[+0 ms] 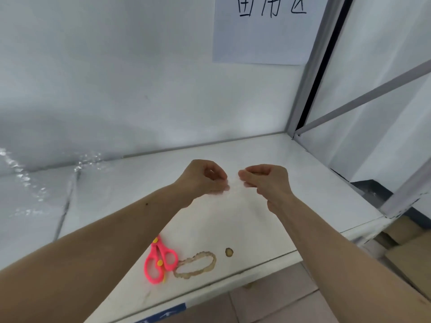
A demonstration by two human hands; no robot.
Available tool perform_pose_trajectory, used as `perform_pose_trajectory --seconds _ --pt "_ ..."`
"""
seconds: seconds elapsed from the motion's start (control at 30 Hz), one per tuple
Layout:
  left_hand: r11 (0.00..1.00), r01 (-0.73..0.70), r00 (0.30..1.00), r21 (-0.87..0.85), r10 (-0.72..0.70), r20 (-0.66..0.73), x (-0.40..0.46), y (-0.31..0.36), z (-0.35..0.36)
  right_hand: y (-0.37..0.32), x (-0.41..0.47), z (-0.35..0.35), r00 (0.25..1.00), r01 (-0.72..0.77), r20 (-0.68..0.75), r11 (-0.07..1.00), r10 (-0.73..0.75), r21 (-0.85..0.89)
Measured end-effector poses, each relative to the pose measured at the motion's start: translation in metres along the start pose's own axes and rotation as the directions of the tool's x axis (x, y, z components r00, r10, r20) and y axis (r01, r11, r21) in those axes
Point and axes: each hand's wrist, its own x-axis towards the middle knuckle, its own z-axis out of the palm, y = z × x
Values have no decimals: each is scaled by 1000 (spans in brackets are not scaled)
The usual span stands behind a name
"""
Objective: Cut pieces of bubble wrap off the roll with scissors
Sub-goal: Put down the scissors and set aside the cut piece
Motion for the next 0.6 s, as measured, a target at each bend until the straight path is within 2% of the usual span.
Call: perform_pose_trajectory --seconds 0.13,0.37,0.5,0.6 --pt "1000 24 991 9 -23 -129 43 -10 11 11 39 -12 999 -14 -52 999 11 -53" --pt "980 86 940 182 -20 -340 127 -8 37 17 121 -19 992 44 -103 975 -67 -219" --pt "957 39 924 287 75 -375 177 -6 47 14 173 -18 970 100 -174 934 -168 -343" --pt "940 -15 940 340 130 -316 206 -8 59 15 202 -21 959 121 -183 897 -216 -426"
